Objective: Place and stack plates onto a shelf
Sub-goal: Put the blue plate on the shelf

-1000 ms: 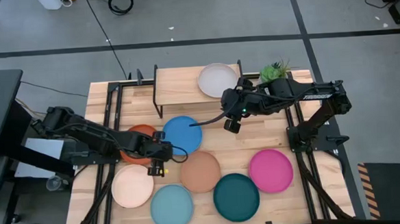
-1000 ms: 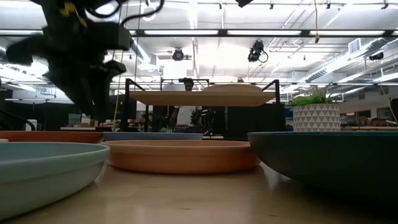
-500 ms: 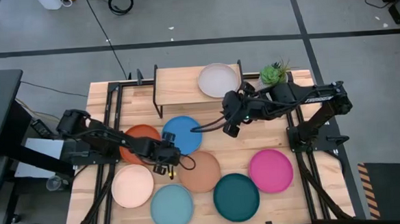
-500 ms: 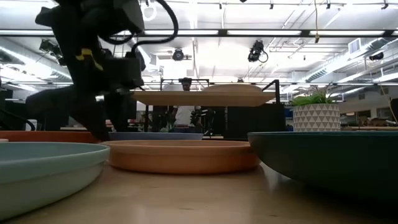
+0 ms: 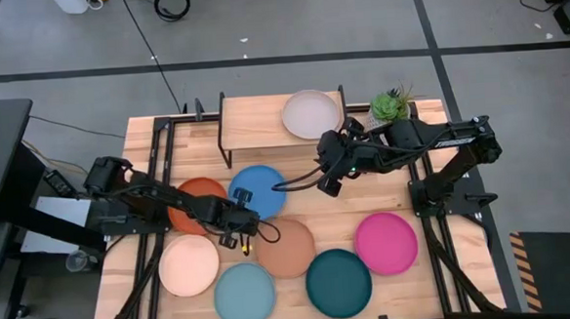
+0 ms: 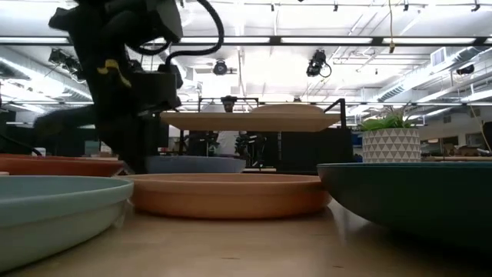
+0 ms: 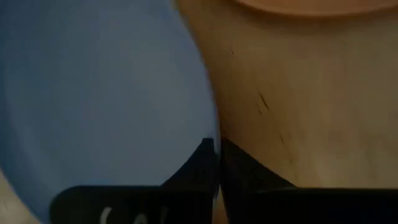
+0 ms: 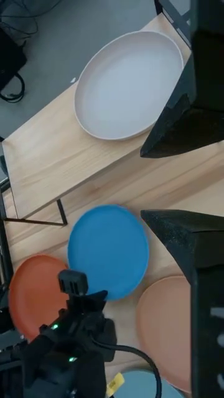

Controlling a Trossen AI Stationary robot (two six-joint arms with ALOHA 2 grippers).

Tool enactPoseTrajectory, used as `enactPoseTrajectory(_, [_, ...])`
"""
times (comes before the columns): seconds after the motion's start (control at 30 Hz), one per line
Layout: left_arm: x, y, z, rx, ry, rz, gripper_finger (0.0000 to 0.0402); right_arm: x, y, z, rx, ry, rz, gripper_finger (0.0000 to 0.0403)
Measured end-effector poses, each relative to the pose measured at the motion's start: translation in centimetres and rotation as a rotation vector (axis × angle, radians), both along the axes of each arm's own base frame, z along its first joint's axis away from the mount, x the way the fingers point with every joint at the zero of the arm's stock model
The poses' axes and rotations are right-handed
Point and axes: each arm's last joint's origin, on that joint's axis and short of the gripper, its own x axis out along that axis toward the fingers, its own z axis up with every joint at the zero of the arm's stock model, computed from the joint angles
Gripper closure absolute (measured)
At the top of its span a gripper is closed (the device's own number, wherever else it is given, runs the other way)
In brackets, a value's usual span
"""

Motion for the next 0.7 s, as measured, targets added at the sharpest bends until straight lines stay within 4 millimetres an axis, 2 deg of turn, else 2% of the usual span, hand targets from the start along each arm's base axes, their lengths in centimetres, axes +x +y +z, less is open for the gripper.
enactPoseTrajectory(0.07, [0.1, -0.1, 1.0, -0.01, 0.002, -0.014, 0.0385, -0.1, 0.0, -0.1, -0.006, 0.015, 0.0, 0.0252])
enactPoseTrajectory(0.27, [0.8, -0.1, 6.0, -0.052, -0.077, -0.062, 0.0387, -1.0, -0.3, 0.1, -0.024, 0.039, -0.019, 0.0252])
enactPoseTrajectory(0.5, [1.4, 0.5, 14.1, -0.135, -0.218, -0.058, 0.0387, -2.4, -0.6, 1.2, -0.016, -0.012, -0.068, 0.0252])
enactPoseTrajectory(0.6, [1.9, 1.6, 17.2, -0.105, -0.28, -0.038, 0.0387, -3.0, -0.8, 1.7, -0.028, -0.04, -0.088, 0.0252])
enactPoseTrajectory(0.7, [2.6, 3.8, 18.4, -0.036, -0.302, -0.027, 0.0387, -3.1, -0.8, 1.8, -0.044, -0.048, -0.093, 0.0252])
